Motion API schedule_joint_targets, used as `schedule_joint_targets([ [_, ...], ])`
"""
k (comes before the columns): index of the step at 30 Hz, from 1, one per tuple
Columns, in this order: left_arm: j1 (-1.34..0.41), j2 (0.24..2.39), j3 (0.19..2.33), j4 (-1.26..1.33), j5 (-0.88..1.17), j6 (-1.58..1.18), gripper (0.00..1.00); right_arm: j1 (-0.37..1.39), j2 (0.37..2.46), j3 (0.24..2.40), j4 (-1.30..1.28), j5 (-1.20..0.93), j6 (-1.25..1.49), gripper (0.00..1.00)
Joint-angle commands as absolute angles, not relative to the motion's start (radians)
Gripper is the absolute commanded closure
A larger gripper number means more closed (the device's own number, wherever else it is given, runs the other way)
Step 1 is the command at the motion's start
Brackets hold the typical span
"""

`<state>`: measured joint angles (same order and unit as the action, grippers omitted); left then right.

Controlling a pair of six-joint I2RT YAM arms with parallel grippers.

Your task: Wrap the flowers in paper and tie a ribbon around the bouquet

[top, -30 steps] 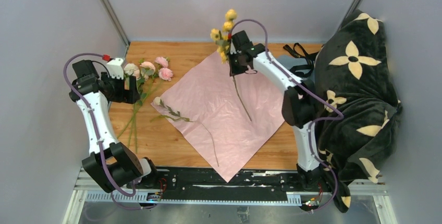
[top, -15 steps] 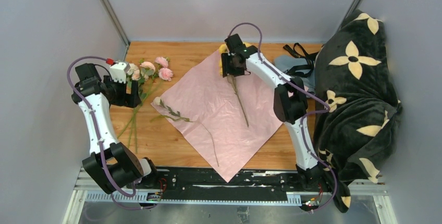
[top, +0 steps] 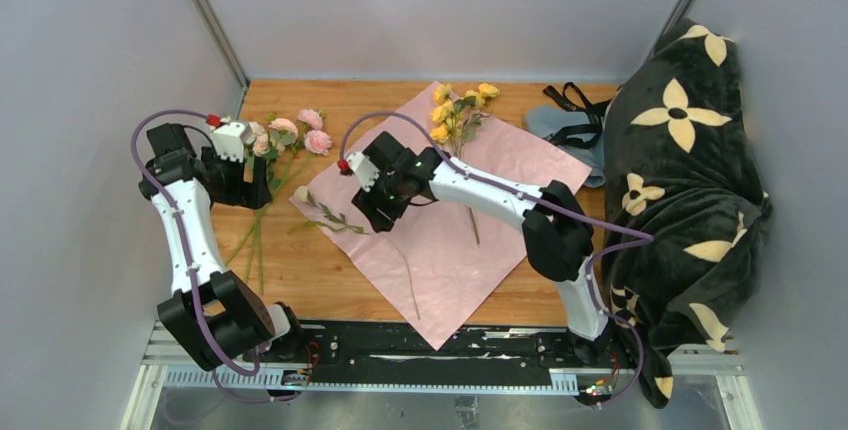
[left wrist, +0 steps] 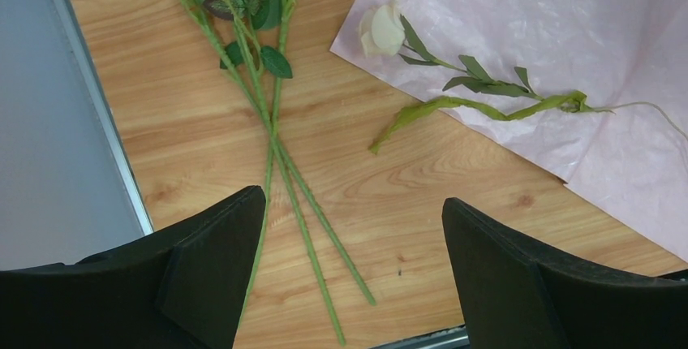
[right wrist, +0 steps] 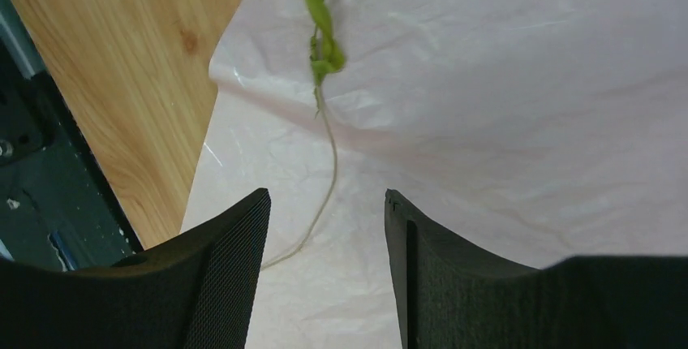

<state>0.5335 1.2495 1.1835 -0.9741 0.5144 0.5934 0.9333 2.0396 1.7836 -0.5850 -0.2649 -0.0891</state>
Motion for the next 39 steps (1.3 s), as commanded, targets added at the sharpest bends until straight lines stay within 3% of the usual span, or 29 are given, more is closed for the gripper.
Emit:
schedule_joint_targets([
  [1, 0.535, 1.239, 1.164, -0.974, 0.526, 0.616, 0.11, 0.935, 2.104, 1.747, -0.605, -0.363, -0.142, 0.41],
  [6, 0.535, 1.234, 1.140, -0.976, 0.553, 0.617, 0.11, 0.946, 2.187, 1.785, -0.601, -0.359, -0.105, 0.42],
  [10, 0.535, 1.232, 1.138, -0.976, 0.545, 0.621, 0.11, 0.946, 2.222, 1.784, -0.591, -0.350, -0.078, 0.55],
  [12, 0.535, 1.232, 1.140, -0.976, 0.546, 0.624, 0.11, 0.946, 2.226, 1.778, -0.584, -0.352, -0.074, 0.66],
  [15, 0.535, 1.231, 1.141, -0.976, 0.552, 0.628, 0.11, 0.947, 2.218, 1.779, -0.583, -0.361, -0.067, 0.99],
  [24, 0.535, 1.249, 1.160, -0.974, 0.525, 0.629, 0.11, 0.912, 1.911, 1.797, -0.595, -0.479, -0.016, 1.00],
  [30, 0.535, 1.253, 1.162, -0.975, 0.507, 0.624, 0.11, 0.685, 1.763, 1.622, -0.410, -0.343, 0.290, 1.00],
  [33, 0.535, 1.248, 1.157, -0.975, 0.496, 0.626, 0.11, 0.604, 1.784, 1.571, -0.340, -0.287, 0.320, 1.00],
  [39, 0.535, 1.236, 1.147, -0.977, 0.451, 0.652, 0.11, 0.574, 1.993, 1.650, -0.385, -0.249, 0.118, 1.00],
])
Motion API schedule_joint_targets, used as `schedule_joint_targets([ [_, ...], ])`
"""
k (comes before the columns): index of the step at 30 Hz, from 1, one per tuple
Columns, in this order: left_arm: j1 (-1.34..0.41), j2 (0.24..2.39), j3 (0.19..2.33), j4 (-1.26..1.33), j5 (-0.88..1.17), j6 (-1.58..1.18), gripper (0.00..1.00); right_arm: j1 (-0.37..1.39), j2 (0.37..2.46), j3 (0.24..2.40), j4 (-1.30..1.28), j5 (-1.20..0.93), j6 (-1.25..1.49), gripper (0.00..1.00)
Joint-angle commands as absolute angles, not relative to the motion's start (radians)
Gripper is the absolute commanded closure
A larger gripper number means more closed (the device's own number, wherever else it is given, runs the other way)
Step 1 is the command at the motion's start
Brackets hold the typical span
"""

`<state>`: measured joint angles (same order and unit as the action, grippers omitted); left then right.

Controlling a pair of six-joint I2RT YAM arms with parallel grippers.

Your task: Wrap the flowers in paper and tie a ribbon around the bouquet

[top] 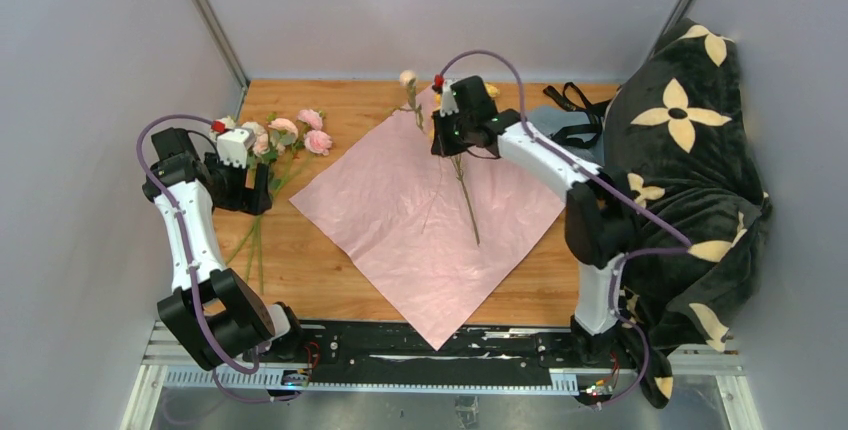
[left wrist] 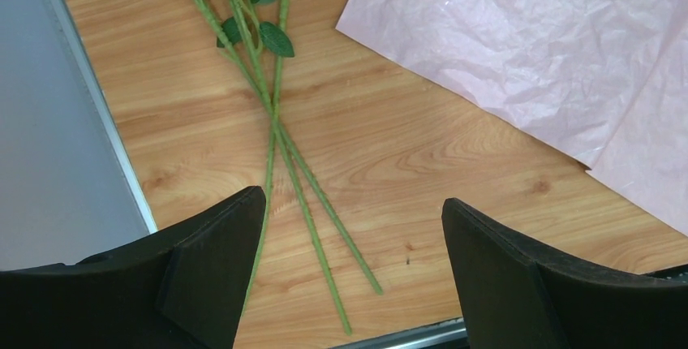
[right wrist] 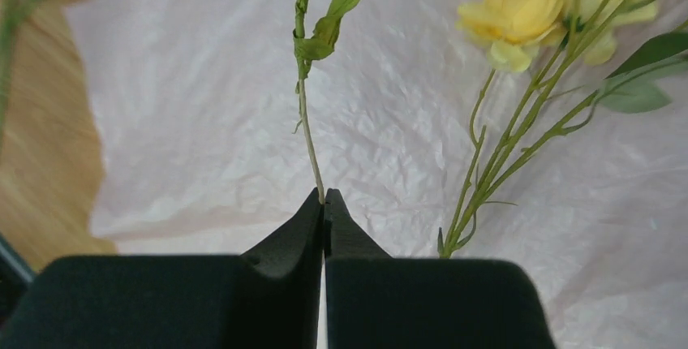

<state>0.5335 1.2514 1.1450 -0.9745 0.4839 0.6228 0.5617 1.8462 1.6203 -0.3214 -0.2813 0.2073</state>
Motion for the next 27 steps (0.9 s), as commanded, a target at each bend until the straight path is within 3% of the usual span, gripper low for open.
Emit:
schedule_joint_targets([
  [1, 0.535, 1.235, 1.144, -0.975, 0.449, 0.654, 0.11, 0.575, 2.012, 1.676, -0.418, -0.225, 0.103, 0.98],
  [4, 0.535, 1.243, 1.132, -0.976, 0.450, 0.657, 0.11, 0.577, 2.074, 1.742, -0.504, -0.128, 0.045, 0.86],
  [8, 0.535, 1.255, 1.123, -0.975, 0.447, 0.666, 0.11, 0.577, 2.067, 1.795, -0.615, -0.081, 0.004, 0.53],
  [11, 0.534, 1.274, 1.113, -0.974, 0.430, 0.670, 0.11, 0.584, 1.987, 1.780, -0.663, -0.133, 0.030, 0.43],
  [15, 0.535, 1.332, 1.086, -0.939, 0.311, 0.662, 0.11, 0.582, 1.854, 1.603, -0.607, -0.097, 0.104, 0.40],
  [20, 0.535, 1.435, 1.016, -0.800, 0.079, 0.701, 0.12, 0.543, 1.837, 1.510, -0.625, -0.105, 0.131, 0.47],
  [23, 0.535, 1.558, 1.066, -0.783, 0.037, 0.683, 0.23, 0.544, 1.840, 1.509, -0.628, -0.128, 0.147, 0.51],
  [27, 0.535, 1.638, 1.120, -0.775, 0.148, 0.619, 0.40, 0.546, 1.854, 1.525, -0.625, -0.131, 0.186, 0.54],
])
